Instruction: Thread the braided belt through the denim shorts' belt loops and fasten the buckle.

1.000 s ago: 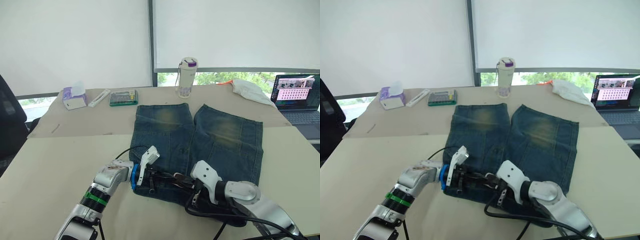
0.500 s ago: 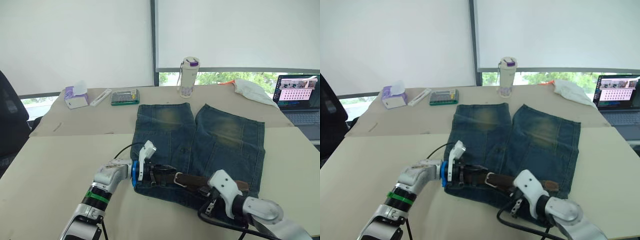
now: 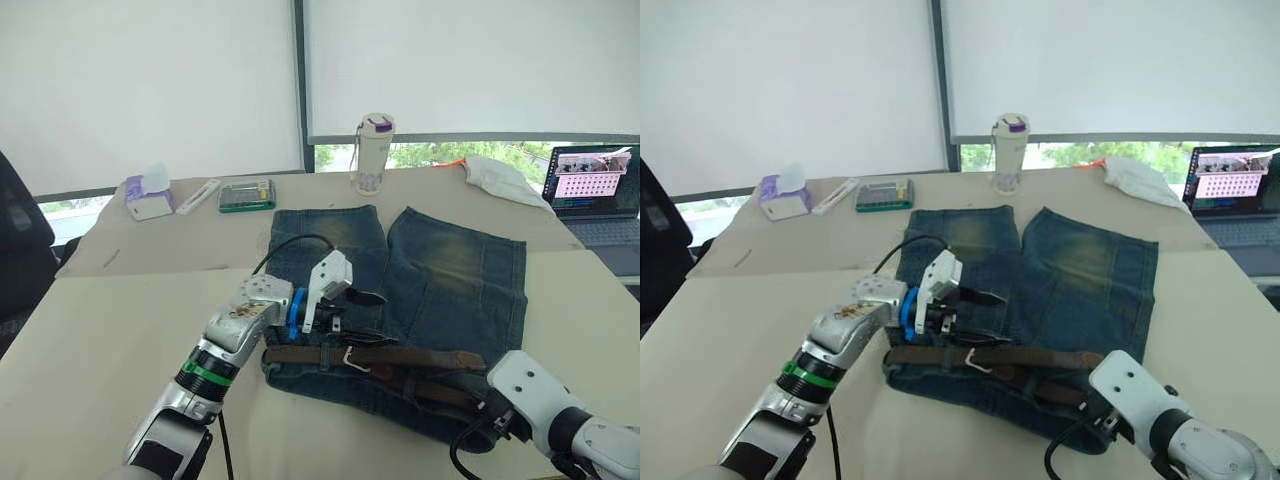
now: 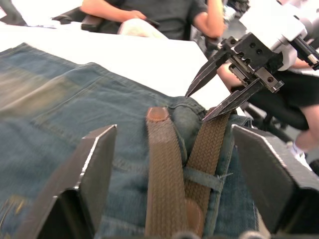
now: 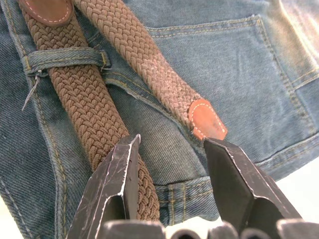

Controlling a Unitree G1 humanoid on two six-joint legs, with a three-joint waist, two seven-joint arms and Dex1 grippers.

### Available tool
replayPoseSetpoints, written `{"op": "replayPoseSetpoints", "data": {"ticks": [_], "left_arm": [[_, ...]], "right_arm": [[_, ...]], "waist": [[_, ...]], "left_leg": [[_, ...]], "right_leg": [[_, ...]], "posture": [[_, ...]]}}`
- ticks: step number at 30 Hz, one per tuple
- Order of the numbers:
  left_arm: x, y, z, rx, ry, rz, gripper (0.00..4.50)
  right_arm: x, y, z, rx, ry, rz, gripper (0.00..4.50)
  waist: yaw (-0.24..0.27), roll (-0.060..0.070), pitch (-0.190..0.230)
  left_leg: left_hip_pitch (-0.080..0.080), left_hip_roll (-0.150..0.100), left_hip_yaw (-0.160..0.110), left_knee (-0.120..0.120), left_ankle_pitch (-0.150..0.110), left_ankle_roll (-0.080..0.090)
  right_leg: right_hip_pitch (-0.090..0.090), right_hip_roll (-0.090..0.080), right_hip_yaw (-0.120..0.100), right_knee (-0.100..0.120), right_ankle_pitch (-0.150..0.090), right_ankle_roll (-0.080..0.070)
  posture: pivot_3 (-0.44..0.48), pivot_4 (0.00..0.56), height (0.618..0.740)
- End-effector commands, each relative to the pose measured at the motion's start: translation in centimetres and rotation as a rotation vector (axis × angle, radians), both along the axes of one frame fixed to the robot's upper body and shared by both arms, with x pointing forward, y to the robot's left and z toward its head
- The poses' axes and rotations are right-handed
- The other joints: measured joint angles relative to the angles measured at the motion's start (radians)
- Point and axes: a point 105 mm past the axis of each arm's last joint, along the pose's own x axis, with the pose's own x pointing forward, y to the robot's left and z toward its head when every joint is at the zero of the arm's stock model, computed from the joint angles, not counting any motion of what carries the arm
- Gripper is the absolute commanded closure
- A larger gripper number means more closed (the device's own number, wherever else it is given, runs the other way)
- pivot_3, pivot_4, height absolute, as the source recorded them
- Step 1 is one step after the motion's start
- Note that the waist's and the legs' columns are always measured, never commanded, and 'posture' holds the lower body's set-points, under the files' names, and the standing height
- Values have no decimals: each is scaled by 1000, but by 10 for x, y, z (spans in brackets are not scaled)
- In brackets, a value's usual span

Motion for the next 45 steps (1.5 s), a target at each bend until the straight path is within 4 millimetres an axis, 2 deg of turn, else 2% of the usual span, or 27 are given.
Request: {"op": "replayPoseSetpoints", "data": {"ticks": [1,5,12,15,22,26,33,36,39,45], "left_arm": [[1,-5,1,32,-49,-47,700],[9,-14,-4,91,-109,-14,700],[7,-25,-4,67,-138,-52,700],[7,-27,-4,64,-140,-57,700],[7,-35,-8,92,-169,-91,651],[10,-49,-11,137,-221,-114,651],[6,-92,-12,204,-398,-178,651],[8,-103,-14,221,-455,-171,651],[10,-103,-18,249,-505,-184,1429],[9,-104,-17,233,-533,-193,3512]], "right_arm": [[12,-3,-1,-31,-37,2,2231],[26,-8,-5,-66,-52,2,2231],[40,-12,-16,-146,-45,32,2231],[44,-11,-14,-160,-66,35,2231],[40,-10,-3,-162,-97,29,4397],[36,-6,2,-158,-95,41,4478],[35,3,16,-173,-99,84,4478],[35,6,17,-183,-91,100,4478],[36,9,19,-187,-91,107,4500],[37,10,19,-187,-89,105,4500]], "waist": [[0,0,0],[7,0,1],[5,-1,1],[4,-1,1],[7,0,1],[8,-1,1],[6,-1,1],[6,-1,1],[3,-1,1],[7,-1,1]], "left_leg": [[0,0,0,0,0,0],[-1,-2,0,2,0,0],[-1,-2,0,2,0,1],[-1,-2,0,2,0,0],[-1,-2,0,2,0,1],[-1,-3,0,3,0,1],[-2,-3,0,4,0,1],[-2,-2,0,4,0,1],[-2,-2,1,3,0,1],[-2,-2,1,4,0,1]], "right_leg": [[0,0,0,0,0,0],[0,-1,0,0,0,0],[0,-1,0,0,0,0],[0,-1,0,0,0,0],[0,-1,0,0,0,0],[0,-1,-1,0,0,0],[0,-1,-1,0,0,0],[0,0,-1,0,0,0],[0,0,0,0,0,0],[0,-1,0,1,0,0]], "posture": [[0,150,740],[0,150,740],[0,150,740],[0,150,740],[0,150,740],[0,150,740],[0,150,740],[0,150,740],[0,150,740],[0,150,740]]}}
